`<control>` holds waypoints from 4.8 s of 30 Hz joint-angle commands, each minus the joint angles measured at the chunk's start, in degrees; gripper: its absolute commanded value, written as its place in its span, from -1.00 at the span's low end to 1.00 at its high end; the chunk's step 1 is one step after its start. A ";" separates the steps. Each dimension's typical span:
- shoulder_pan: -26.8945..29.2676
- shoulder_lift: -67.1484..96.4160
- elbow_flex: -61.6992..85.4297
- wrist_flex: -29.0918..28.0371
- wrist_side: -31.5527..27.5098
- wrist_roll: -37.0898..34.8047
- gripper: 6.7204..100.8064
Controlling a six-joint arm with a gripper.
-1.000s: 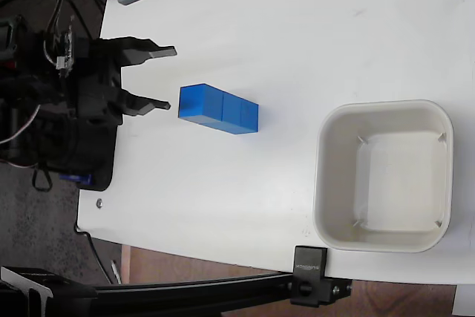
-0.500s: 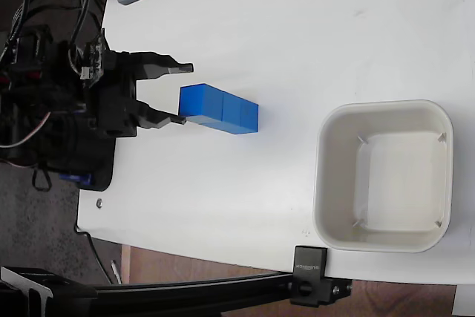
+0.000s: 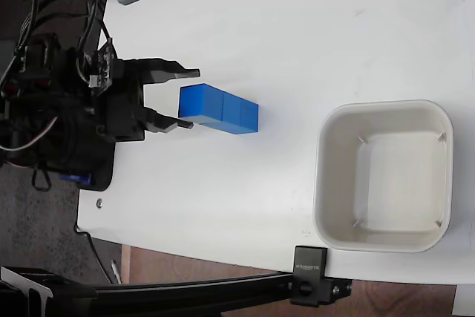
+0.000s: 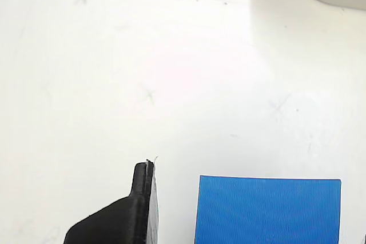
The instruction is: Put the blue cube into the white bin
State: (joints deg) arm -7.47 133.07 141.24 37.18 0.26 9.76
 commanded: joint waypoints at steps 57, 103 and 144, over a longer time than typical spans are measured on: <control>-1.49 4.31 0.18 -3.16 4.92 1.23 -0.17; 16.17 -64.69 -82.53 10.02 -10.55 -13.80 0.99; 10.11 41.84 24.87 9.58 -2.29 -5.63 0.99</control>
State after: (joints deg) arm 3.08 171.47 166.82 46.32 -3.16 4.66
